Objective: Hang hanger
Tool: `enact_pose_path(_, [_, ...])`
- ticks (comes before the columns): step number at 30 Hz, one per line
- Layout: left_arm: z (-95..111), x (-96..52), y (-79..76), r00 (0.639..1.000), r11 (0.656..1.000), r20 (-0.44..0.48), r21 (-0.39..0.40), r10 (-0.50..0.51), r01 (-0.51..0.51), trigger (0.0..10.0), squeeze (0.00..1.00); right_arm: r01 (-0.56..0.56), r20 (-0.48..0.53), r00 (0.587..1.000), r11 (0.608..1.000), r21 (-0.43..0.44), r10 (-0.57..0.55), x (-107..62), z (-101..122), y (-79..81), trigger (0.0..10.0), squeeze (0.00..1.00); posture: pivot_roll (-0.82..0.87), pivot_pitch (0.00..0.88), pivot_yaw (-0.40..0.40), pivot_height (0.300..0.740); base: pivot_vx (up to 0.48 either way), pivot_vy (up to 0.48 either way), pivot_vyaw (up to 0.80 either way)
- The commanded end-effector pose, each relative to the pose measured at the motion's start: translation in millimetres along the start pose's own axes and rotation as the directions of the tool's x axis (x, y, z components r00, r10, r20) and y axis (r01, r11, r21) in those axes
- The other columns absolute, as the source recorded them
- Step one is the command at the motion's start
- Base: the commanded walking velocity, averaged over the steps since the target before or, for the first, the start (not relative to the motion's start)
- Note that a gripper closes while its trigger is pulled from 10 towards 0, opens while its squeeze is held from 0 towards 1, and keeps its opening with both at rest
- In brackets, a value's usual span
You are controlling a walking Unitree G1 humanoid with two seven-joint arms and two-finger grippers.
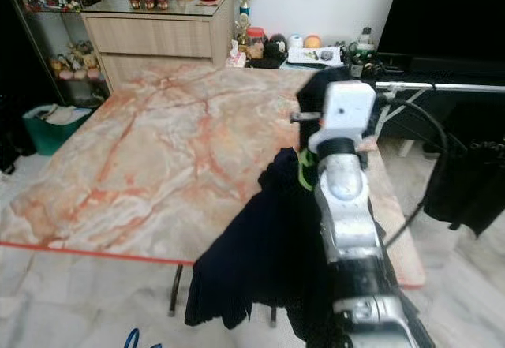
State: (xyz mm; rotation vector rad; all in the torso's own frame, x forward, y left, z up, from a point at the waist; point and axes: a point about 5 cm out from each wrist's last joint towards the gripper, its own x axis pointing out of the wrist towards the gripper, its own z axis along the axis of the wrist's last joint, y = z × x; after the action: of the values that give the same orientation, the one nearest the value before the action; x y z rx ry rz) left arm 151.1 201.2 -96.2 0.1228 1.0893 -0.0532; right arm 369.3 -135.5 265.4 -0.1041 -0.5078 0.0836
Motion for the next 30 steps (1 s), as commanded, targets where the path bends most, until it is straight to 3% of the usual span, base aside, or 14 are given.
enact_pose_path(1, [-4.4, 0.3, -7.0, 1.0, 1.0, -0.019, 0.012, -0.018, 0.019, 10.0, 0.0, -0.03, 0.026, 0.999, 0.999, -0.025, 0.03, 3.2, 5.1, -0.7, 10.0, 0.0, 0.09, 0.018, 0.026, 0.74, 0.412, 0.0, 0.0])
enact_pose_path(7, [-5.4, 0.2, -6.6, 1.0, 1.0, -0.025, 0.02, -0.017, 0.017, 10.0, 0.0, -0.04, -0.089, 0.995, 0.998, -0.054, 0.035, -7.4, -17.0, 0.8, 10.0, 0.0, 0.09, 0.024, 0.026, 0.74, 0.261, 0.0, 0.0])
enact_pose_path(8, [-5.7, 0.1, -6.5, 1.0, 1.0, -0.026, 0.025, -0.018, 0.018, 10.0, 0.0, -0.001, -0.198, 0.98, 0.998, -0.065, -0.012, -15.8, -35.4, -4.0, 10.0, 0.0, 0.09, 0.027, 0.025, 0.74, 0.0, 0.0, 0.0])
enact_pose_path(10, [-5.9, 0.1, -6.5, 0.999, 0.999, -0.027, 0.026, -0.018, 0.019, 10.0, 0.0, 0.018, -0.244, 0.969, 0.998, -0.06, -0.032, -20.2, -43.5, -6.1, 10.0, 0.0, 0.09, 0.027, 0.025, 0.74, 0.0, 0.0, 0.0])
enact_pose_path(11, [-6.1, 0.1, -6.5, 0.999, 0.999, -0.028, 0.028, -0.019, 0.02, 10.0, 0.0, 0.038, -0.303, 0.952, 0.998, -0.041, -0.049, -26.2, -54.0, -8.1, 10.0, 0.0, 0.09, 0.028, 0.025, 0.74, 0.0, 0.0, 0.0])
enact_pose_path(12, [-6.6, 0.0, -6.9, 0.999, 0.999, -0.031, 0.029, -0.025, 0.026, 10.0, 0.0, 0.086, -0.423, 0.902, 0.996, -0.015, -0.084, -41.7, -75.3, -12.4, 10.0, 0.0, 0.09, 0.032, 0.026, 0.74, 0.0, 0.0, 0.0])
enact_pose_path(13, [-6.8, 0.0, -7.1, 0.999, 0.999, -0.032, 0.029, -0.026, 0.027, 10.0, 0.0, 0.103, -0.48, 0.872, 0.995, -0.008, -0.094, -50.3, -85.4, -13.9, 10.0, 0.0, 0.09, 0.032, 0.026, 0.74, 0.0, 0.0, 0.0])
enact_pose_path(15, [-7.3, -0.1, -7.3, 0.999, 0.999, -0.033, 0.029, -0.029, 0.03, 10.0, 0.0, 0.125, -0.547, 0.831, 0.992, 0.003, -0.103, -64.6, -97.9, -15.2, 10.0, 0.0, 0.09, 0.034, 0.027, 0.74, 0.0, 0.0, 0.0])
enact_pose_path(17, [-7.6, -0.1, -7.4, 0.999, 0.999, -0.035, 0.029, -0.031, 0.032, 10.0, 0.0, 0.136, -0.55, 0.829, 0.991, 0.014, -0.106, -69.4, -99.1, -14.8, 10.0, 0.0, 0.09, 0.034, 0.027, 0.74, 0.0, 0.0, 0.0])
enact_pose_path(18, [-7.7, -0.1, -7.3, 0.999, 0.999, -0.035, 0.029, -0.032, 0.033, 10.0, 0.0, 0.141, -0.546, 0.832, 0.99, 0.031, -0.102, -71.8, -98.1, -13.3, 10.0, 0.11, 0.09, 0.034, 0.027, 0.74, 0.0, 0.0, 0.0])
enact_pose_path(19, [-7.7, -0.2, -7.2, 0.999, 0.999, -0.035, 0.029, -0.032, 0.033, 10.0, 0.0, 0.15, -0.532, 0.84, 0.988, 0.048, -0.102, -73.2, -95.5, -12.2, 10.0, 1.0, 0.09, 0.034, 0.027, 0.74, 0.0, 0.0, 0.0])
enact_pose_path(21, [-8.1, -0.2, -7.1, 0.999, 0.999, -0.036, 0.028, -0.034, 0.035, 10.0, 0.0, 0.163, -0.509, 0.855, 0.984, 0.071, -0.105, -75.2, -90.4, -10.7, 10.0, 1.0, 0.09, 0.033, 0.025, 0.74, 0.0, 0.0, 0.0])
enact_pose_path(25, [-8.7, -0.3, -7.2, 0.999, 0.999, -0.037, 0.031, -0.033, 0.034, 10.0, 0.0, 0.148, -0.451, 0.885, 0.988, 0.034, -0.117, -84.7, -78.4, -9.2, 10.0, 1.0, 0.09, 0.027, 0.02, 0.74, 0.0, 0.0, 0.0])
enact_pose_path(30, [-9.1, -0.4, -7.4, 0.999, 0.999, -0.036, 0.031, -0.031, 0.032, 10.0, 0.0, 0.161, -0.435, 0.89, 0.986, 0.03, -0.132, -99.2, -70.4, -11.1, 10.0, 1.0, 0.09, 0.022, 0.018, 0.74, 0.0, 0.0, 0.0])
